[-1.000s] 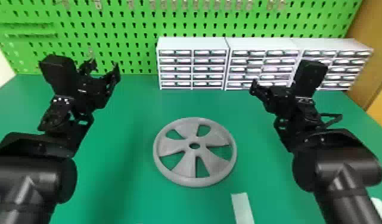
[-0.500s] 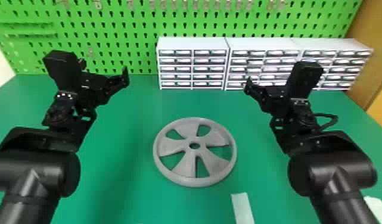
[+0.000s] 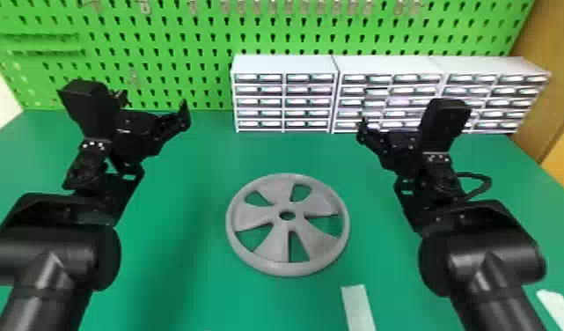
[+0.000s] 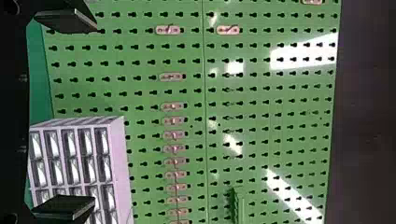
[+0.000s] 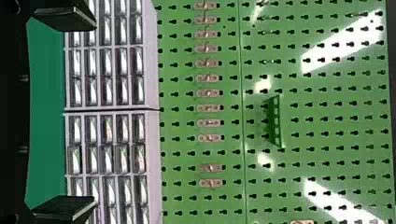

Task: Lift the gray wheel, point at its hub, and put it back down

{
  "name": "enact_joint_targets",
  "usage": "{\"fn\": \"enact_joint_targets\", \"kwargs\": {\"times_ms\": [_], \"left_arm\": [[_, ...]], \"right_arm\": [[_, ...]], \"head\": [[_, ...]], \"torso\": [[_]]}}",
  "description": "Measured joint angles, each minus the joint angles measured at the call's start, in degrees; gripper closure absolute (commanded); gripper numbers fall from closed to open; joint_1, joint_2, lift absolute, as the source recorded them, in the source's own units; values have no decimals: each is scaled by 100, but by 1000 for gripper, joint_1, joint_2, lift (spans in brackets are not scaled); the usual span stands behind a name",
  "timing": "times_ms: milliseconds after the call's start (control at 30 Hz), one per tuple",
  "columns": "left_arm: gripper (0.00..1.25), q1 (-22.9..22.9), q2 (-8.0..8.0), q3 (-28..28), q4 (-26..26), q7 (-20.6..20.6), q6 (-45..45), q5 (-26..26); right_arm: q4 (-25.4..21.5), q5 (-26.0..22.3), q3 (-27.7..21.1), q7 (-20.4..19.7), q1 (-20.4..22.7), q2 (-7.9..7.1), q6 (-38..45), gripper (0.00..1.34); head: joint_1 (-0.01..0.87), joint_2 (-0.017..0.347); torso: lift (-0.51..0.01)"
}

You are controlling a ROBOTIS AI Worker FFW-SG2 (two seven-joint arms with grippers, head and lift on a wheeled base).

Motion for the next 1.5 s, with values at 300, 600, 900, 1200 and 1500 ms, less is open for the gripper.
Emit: {"fn": "enact_joint_targets", "kwargs": {"times_ms": [300, 600, 900, 1200, 1500], "left_arm": [[-2, -33, -114, 166, 44, -85, -86, -79], [-2, -381, -69, 190, 73, -83, -87, -31], [-2, -996, -63, 184, 111, 9, -258, -7], [-2, -1486, -26, 185, 109, 38, -404, 55], [-2, -1954, 29, 125, 97, 106, -532, 98]], "right_arm": [[86, 5, -13, 68, -90, -6, -61, -1], [291, 28, -4, 191, -484, -97, -273, -1], [536, 121, -116, 243, -1160, -145, -634, -1], [561, 148, -182, 264, -1644, -206, -874, -1], [537, 165, -145, 267, -1983, -267, -987, -1]], "head": [[692, 48], [692, 48], [692, 48], [692, 48], [692, 48]], "torso": [[-88], [-88], [-88], [-88], [-88]]}}
